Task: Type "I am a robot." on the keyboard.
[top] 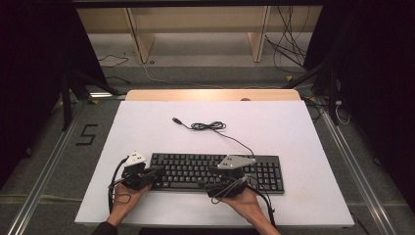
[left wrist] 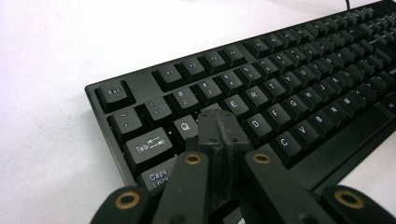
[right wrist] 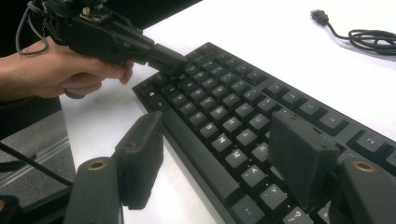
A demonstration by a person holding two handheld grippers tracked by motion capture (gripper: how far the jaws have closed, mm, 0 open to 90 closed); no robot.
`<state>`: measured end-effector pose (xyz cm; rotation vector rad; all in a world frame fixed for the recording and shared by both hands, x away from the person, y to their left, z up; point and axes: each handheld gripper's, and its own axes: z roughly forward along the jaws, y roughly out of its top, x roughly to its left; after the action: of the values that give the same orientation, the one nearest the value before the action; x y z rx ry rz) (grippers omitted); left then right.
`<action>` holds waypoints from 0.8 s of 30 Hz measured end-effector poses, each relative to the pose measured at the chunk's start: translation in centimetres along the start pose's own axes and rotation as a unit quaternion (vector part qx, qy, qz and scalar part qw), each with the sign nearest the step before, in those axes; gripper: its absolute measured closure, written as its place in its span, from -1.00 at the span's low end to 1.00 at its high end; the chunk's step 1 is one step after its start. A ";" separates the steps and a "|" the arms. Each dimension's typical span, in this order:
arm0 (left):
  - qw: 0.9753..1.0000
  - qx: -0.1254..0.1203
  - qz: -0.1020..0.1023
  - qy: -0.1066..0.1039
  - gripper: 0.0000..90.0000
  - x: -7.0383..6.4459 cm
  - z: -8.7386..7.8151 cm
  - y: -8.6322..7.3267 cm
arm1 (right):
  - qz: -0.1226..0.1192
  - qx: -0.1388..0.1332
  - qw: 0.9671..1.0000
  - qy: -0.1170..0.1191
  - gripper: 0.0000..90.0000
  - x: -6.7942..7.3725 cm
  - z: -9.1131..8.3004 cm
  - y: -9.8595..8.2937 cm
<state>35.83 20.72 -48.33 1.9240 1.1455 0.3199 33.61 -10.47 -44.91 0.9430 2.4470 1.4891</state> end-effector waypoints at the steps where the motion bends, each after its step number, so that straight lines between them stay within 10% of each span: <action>1: 1.000 0.002 0.000 0.000 0.98 0.0 0.1 0.0 | 0.001 0.000 1.000 0.000 -0.18 0.0 0.0 0.0; 24: 1.000 0.004 -0.003 -0.007 0.92 0.0 0.0 0.0 | 0.002 -0.002 1.000 -0.010 -0.18 -0.3 -0.3 -0.1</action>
<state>35.87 20.75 -48.31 1.9277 1.1453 0.2993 33.72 -10.90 -44.91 0.9590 2.4287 1.4785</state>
